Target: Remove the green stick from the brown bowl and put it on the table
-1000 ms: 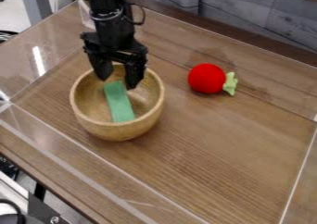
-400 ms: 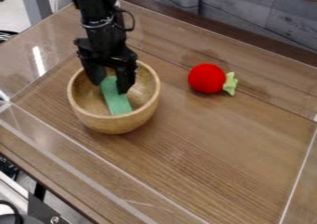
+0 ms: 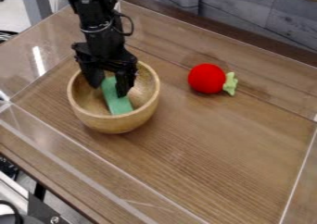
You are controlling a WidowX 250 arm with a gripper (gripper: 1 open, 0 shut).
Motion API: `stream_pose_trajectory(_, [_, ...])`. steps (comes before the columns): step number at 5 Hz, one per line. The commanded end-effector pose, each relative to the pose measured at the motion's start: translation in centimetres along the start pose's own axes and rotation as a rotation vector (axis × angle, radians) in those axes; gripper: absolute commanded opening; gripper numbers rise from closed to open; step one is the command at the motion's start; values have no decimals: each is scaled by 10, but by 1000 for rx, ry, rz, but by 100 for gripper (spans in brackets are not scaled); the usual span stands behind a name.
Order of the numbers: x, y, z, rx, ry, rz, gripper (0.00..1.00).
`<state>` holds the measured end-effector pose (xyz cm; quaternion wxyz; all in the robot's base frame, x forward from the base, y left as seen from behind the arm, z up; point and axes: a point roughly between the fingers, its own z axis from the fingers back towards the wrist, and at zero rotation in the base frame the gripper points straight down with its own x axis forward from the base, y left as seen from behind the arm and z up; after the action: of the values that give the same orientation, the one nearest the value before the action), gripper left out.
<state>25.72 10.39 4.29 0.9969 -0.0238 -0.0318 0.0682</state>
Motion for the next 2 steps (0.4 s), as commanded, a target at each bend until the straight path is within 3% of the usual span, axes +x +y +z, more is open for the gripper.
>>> stream_pose_trajectory(1, [-7, -7, 7, 6, -26, -7, 0])
stream_pose_trajectory(2, [-18, -10, 9, 4, -28, -2, 0])
